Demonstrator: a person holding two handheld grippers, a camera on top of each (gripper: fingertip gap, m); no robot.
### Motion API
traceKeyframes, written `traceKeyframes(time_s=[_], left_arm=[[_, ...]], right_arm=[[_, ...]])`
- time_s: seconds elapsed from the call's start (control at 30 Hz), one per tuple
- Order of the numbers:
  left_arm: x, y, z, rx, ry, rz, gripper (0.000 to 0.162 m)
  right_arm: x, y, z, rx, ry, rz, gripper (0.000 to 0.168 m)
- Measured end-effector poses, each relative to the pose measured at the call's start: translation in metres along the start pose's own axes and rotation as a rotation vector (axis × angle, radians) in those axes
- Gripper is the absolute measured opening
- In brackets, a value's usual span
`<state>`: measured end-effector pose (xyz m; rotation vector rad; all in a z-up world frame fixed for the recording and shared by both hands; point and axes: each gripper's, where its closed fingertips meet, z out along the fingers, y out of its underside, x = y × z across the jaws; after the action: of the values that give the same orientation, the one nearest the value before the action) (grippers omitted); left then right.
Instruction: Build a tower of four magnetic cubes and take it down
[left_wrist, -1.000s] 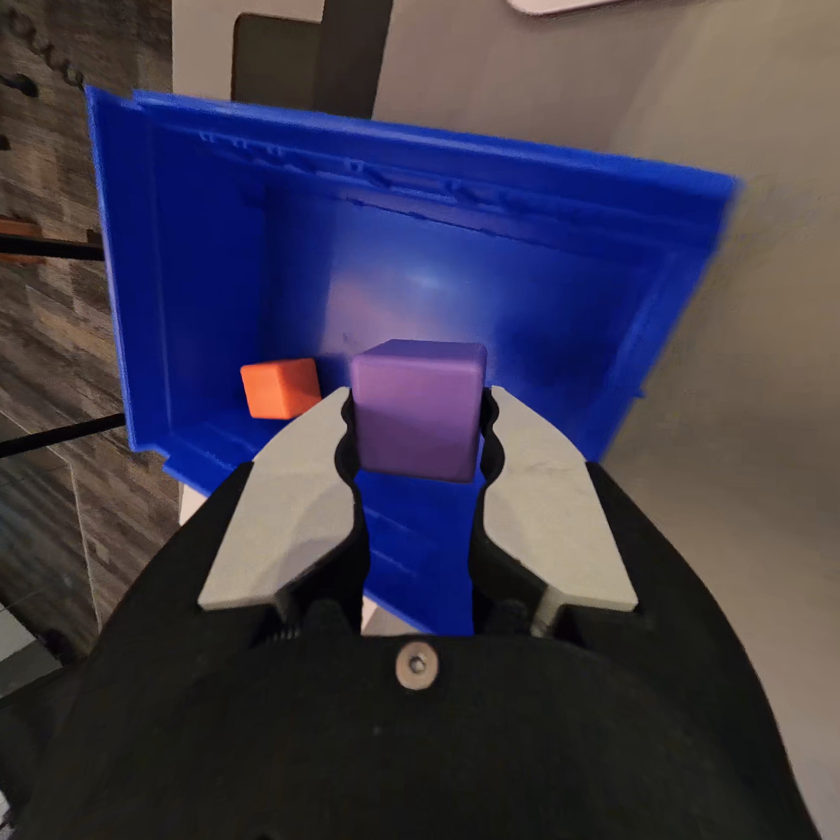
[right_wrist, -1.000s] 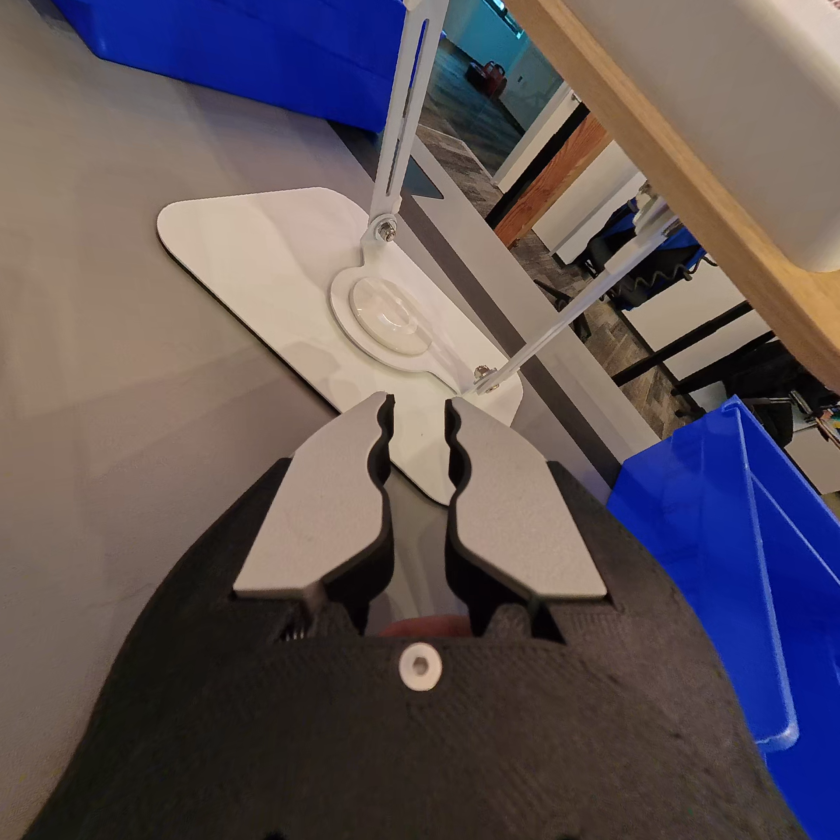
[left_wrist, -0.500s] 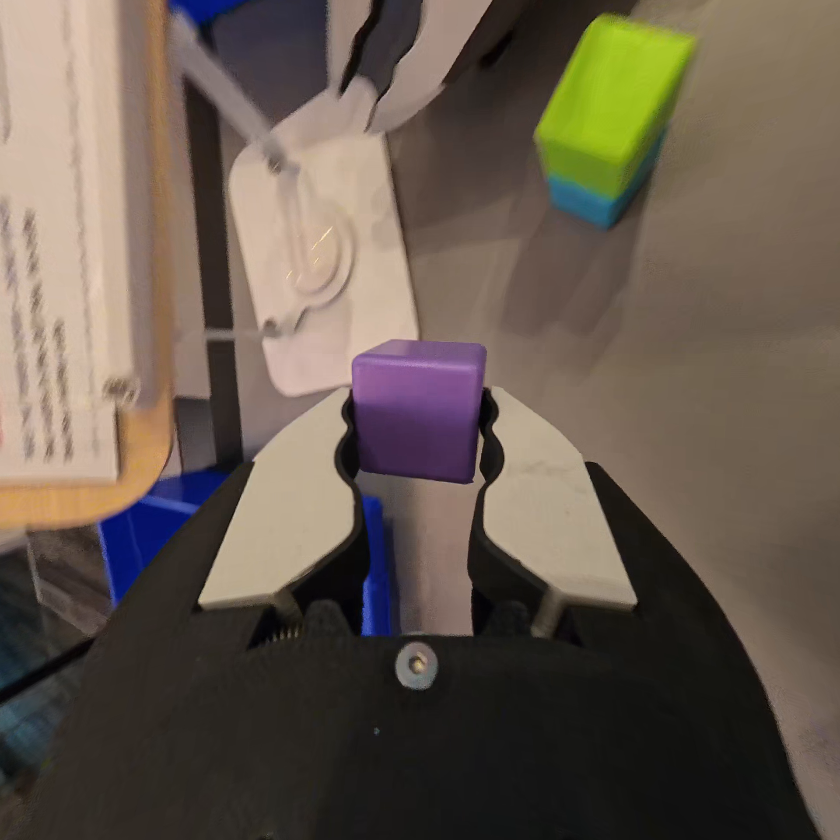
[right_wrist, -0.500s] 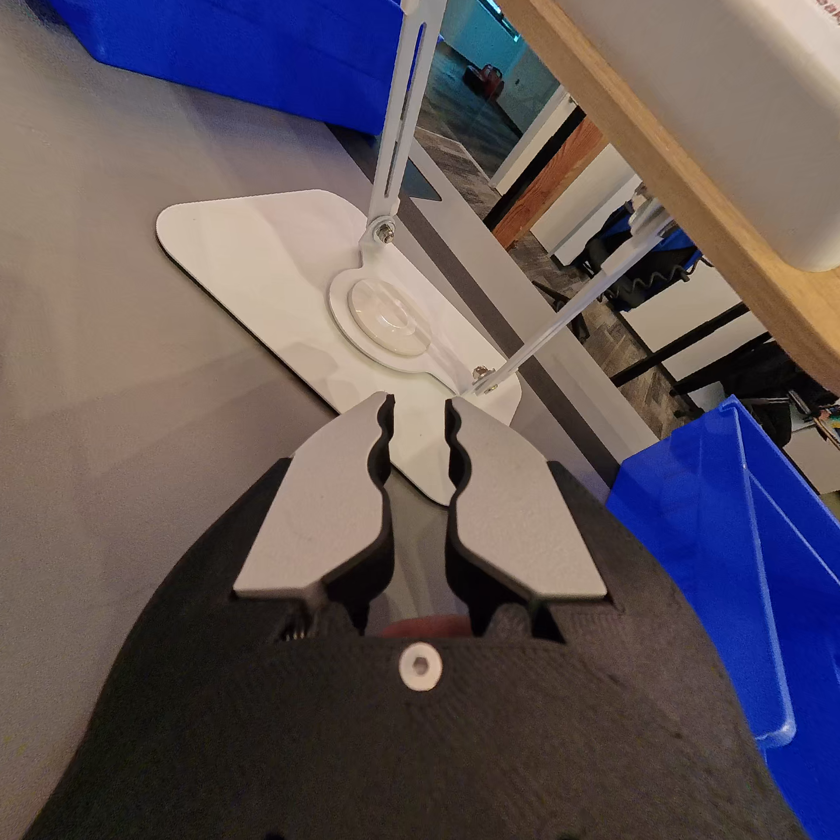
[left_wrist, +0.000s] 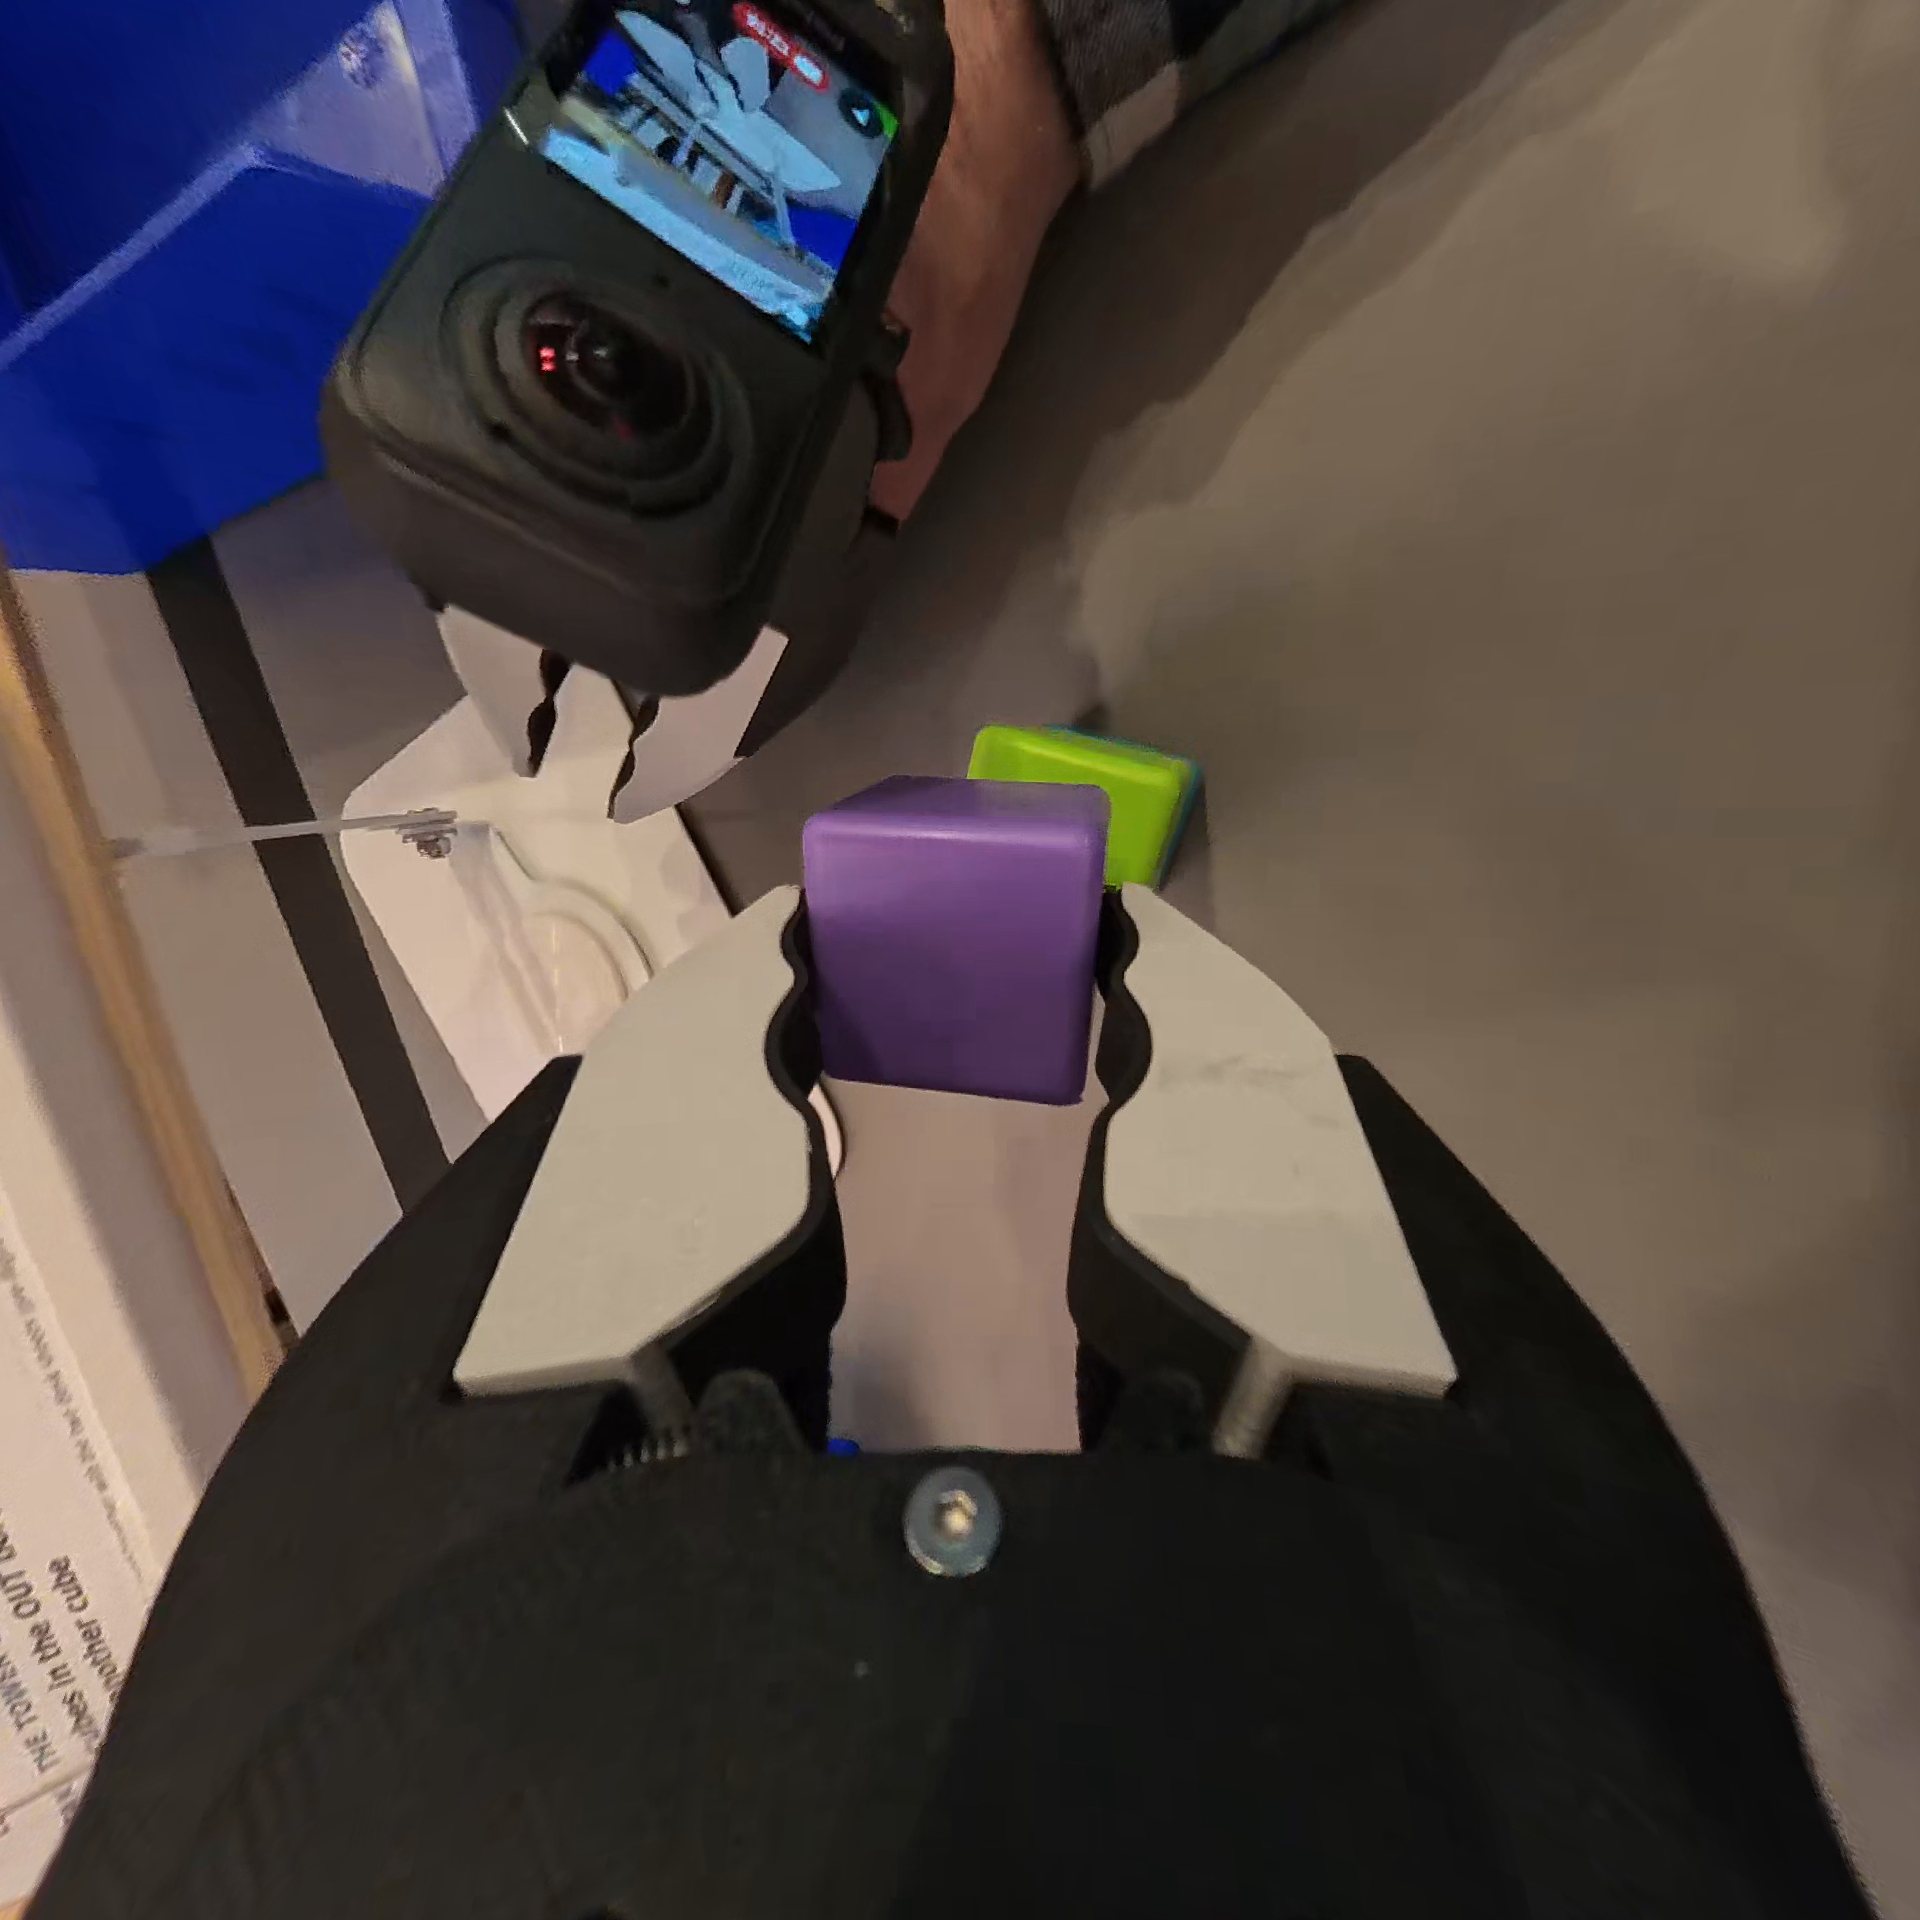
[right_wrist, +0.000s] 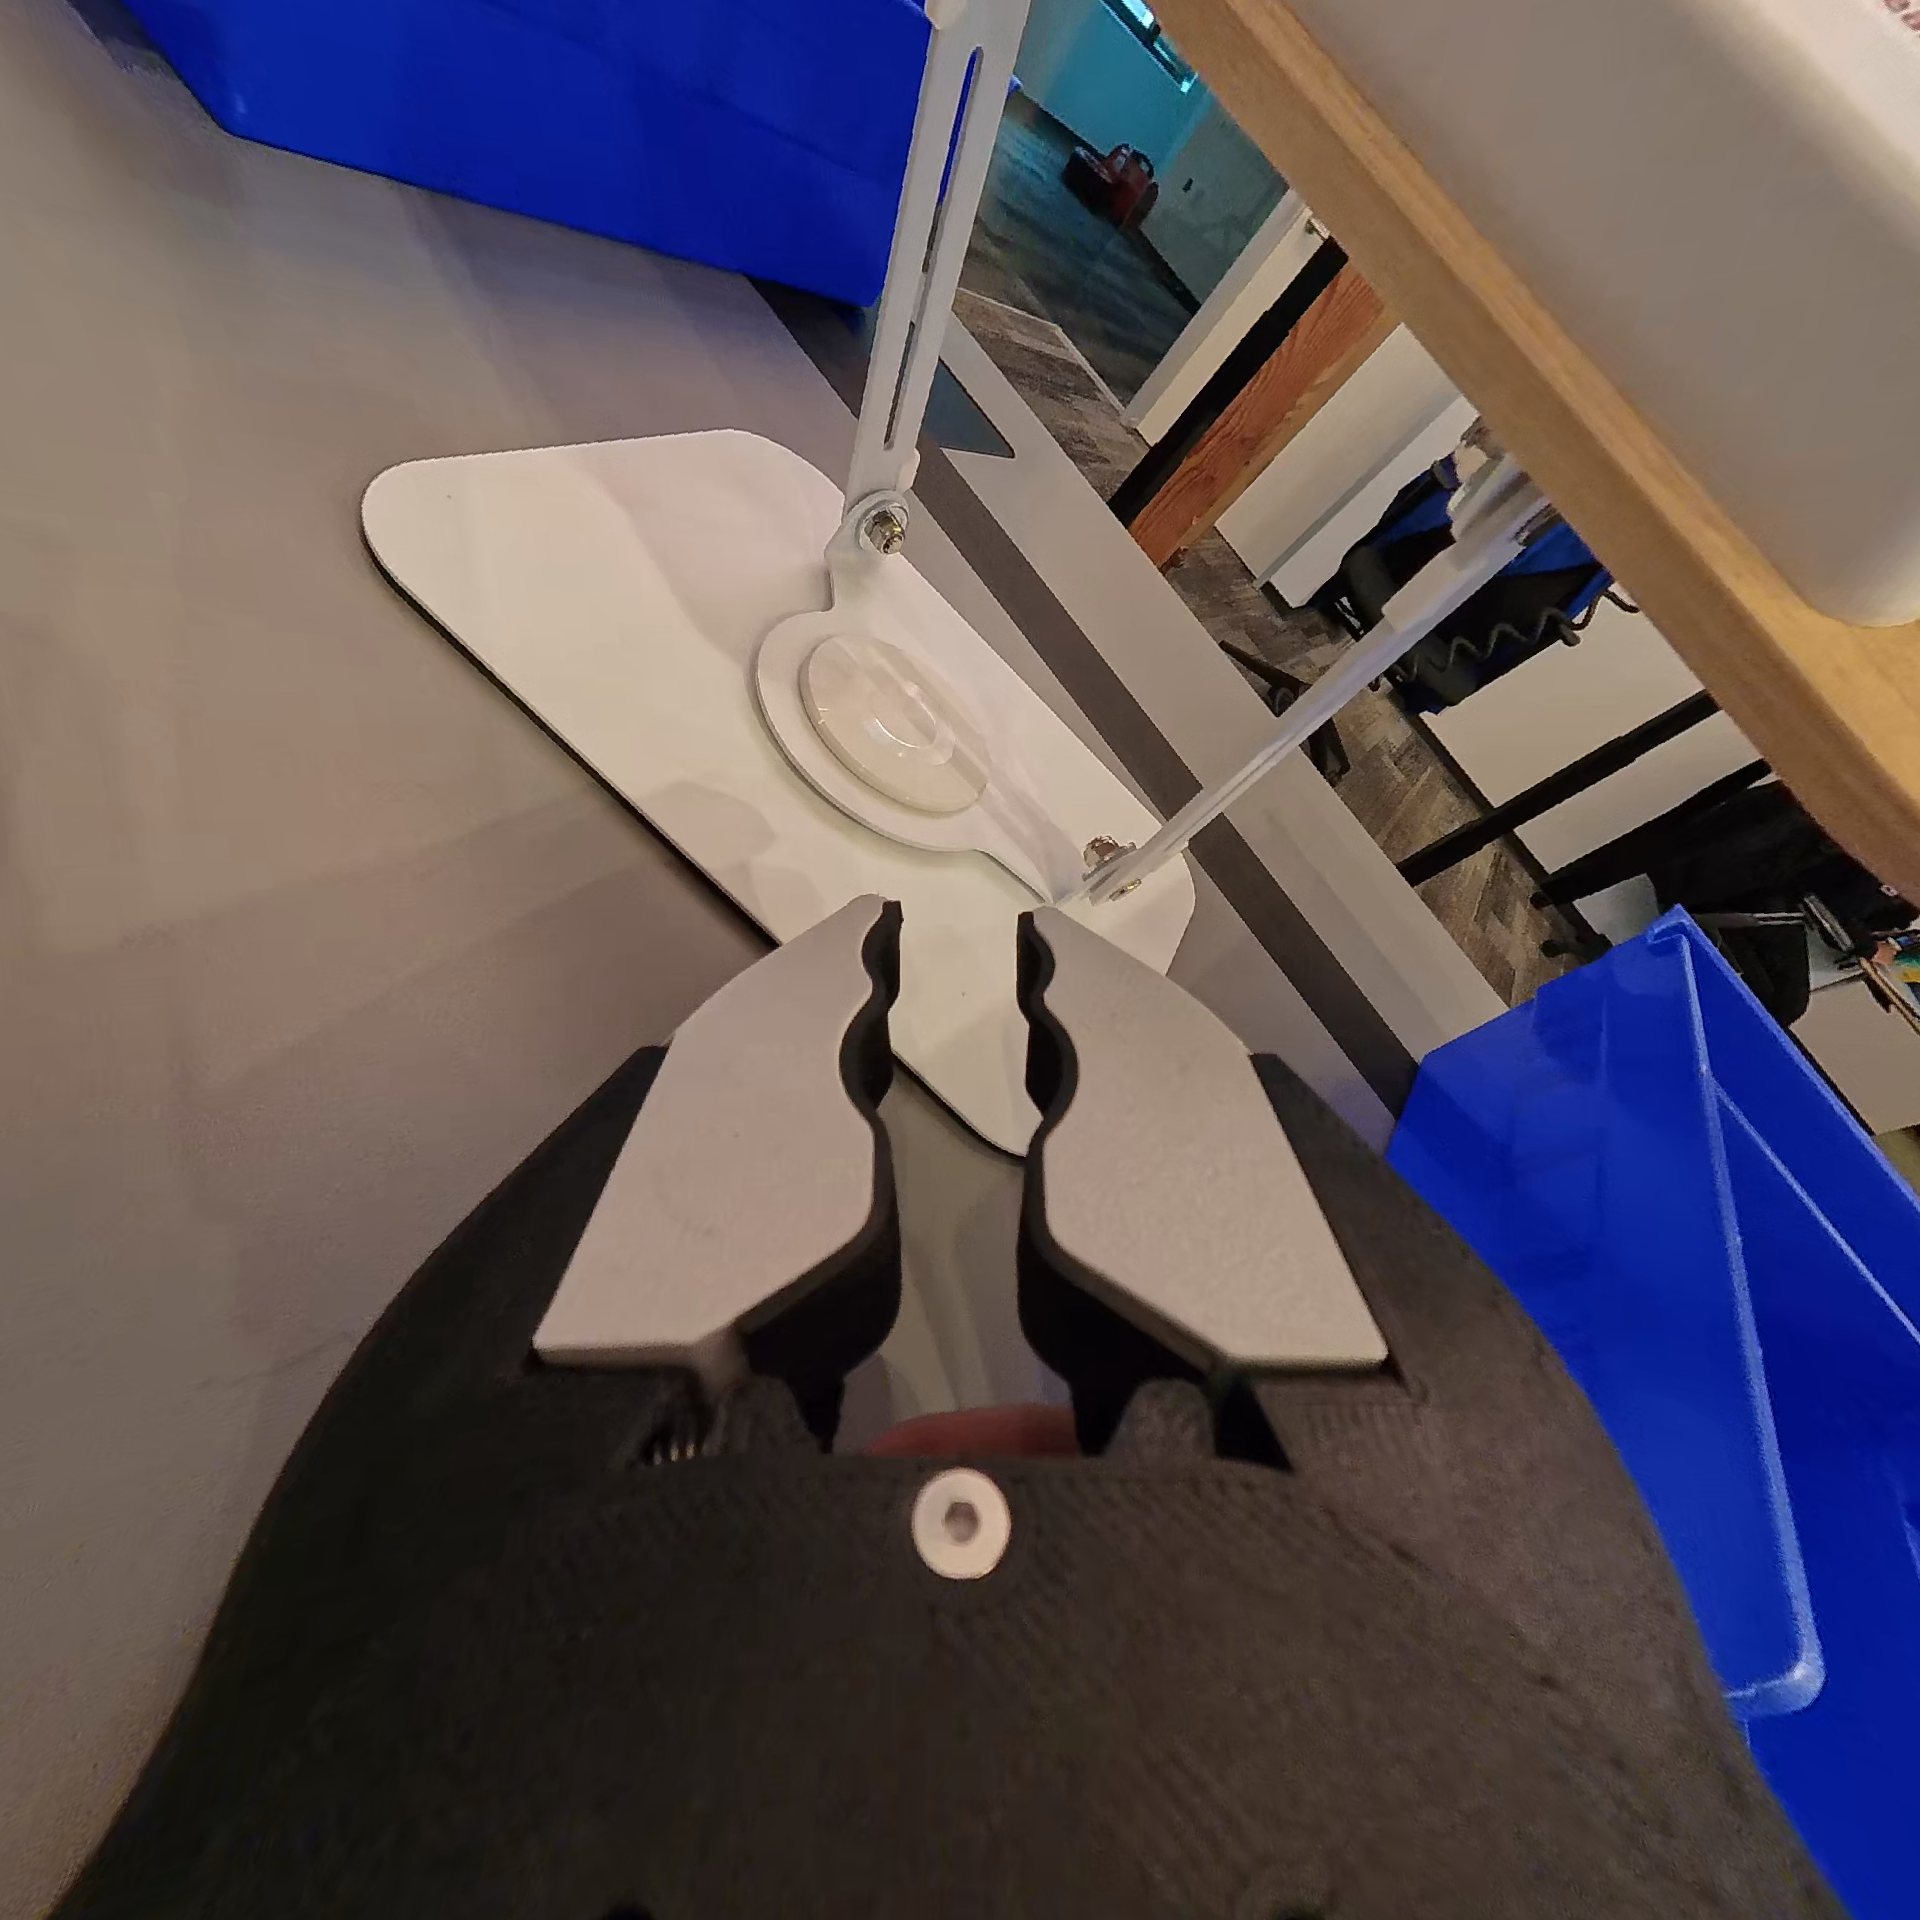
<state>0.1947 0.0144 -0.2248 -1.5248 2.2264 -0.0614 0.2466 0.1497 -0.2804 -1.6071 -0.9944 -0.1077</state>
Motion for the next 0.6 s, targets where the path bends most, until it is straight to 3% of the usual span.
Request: traceKeyframes(time_s=[0.6], left_arm=[[0.010,-0.007,0.017,0.025,0.119,-0.020,0.051]], right_arm=[[-0.002,0.000,0.001,-0.004,-0.003,-0.012,0.022]])
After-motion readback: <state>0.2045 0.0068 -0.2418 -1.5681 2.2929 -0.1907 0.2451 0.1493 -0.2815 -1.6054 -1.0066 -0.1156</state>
